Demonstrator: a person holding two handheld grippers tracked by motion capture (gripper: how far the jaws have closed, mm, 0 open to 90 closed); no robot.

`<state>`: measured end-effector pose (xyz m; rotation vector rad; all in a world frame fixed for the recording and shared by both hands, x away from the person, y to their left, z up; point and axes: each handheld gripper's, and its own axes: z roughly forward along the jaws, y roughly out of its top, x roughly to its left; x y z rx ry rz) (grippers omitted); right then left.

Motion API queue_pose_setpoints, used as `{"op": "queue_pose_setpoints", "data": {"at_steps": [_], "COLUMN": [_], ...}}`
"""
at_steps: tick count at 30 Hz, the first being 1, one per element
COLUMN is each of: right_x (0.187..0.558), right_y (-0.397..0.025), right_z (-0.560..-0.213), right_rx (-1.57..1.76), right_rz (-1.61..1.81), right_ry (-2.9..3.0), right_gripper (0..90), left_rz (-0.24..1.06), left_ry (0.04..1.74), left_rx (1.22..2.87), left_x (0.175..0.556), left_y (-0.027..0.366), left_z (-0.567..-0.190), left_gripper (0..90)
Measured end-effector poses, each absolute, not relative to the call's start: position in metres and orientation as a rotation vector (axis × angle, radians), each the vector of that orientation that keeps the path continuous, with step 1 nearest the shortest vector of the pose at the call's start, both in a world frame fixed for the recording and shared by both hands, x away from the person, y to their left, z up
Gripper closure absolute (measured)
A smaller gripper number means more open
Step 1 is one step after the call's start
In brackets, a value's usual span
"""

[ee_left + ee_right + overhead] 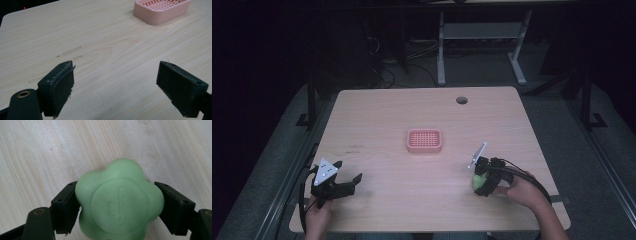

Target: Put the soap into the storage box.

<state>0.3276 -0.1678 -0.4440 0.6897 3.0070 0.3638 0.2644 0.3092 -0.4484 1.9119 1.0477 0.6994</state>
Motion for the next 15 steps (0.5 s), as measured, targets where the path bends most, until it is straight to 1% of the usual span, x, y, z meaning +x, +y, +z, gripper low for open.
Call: {"op": "queue_pose_setpoints", "data": {"at_steps": [15], "right_x": [0.3272], "right_y": [-0.1721], "right_z": [-0.447], "right_rx": [0.664], "right_rz": [0.424], "right_ry": [3.009], "right_gripper": [23.6], "left_rz": [0.696], "left_ry": [1.044], "left_rx": [1.911], "left_x": [0.2646], "left_y": [0.3092], "left_z": [-0.4483], "left_gripper": [14.2]}}
